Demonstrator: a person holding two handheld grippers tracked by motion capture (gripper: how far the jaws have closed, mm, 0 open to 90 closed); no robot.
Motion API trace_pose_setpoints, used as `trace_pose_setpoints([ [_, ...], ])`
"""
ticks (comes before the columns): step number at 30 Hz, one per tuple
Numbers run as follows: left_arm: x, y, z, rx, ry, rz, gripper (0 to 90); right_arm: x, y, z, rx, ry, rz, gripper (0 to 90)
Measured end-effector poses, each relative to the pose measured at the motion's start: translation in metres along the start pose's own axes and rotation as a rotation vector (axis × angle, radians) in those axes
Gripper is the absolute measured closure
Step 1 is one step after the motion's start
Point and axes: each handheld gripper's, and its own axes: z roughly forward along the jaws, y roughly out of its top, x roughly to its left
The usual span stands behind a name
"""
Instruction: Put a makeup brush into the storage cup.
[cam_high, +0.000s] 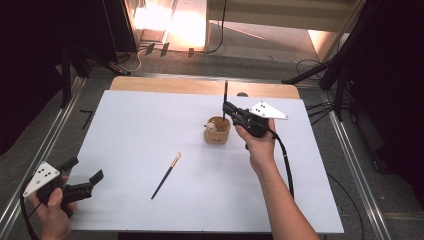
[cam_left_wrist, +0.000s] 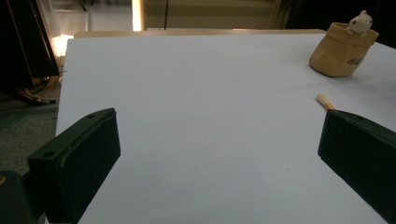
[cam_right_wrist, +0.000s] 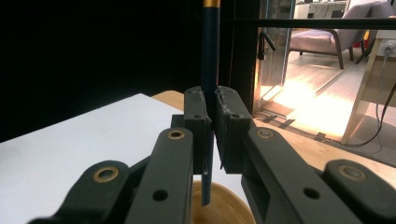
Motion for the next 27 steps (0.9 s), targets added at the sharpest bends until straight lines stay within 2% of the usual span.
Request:
trace_pose_setpoints([
  [23, 0.000, 0.000, 0.000, 0.000, -0.001, -0.001, 0.0, 0.000, -0.013, 0.009, 0.019, 0.001, 0.014, 84.8],
  [27, 0.000, 0.000, 0.000, -0.004, -0.003, -0.004, 0.0, -0.001, -0.019, 0.009, 0.027, -0.003, 0.028, 84.8],
])
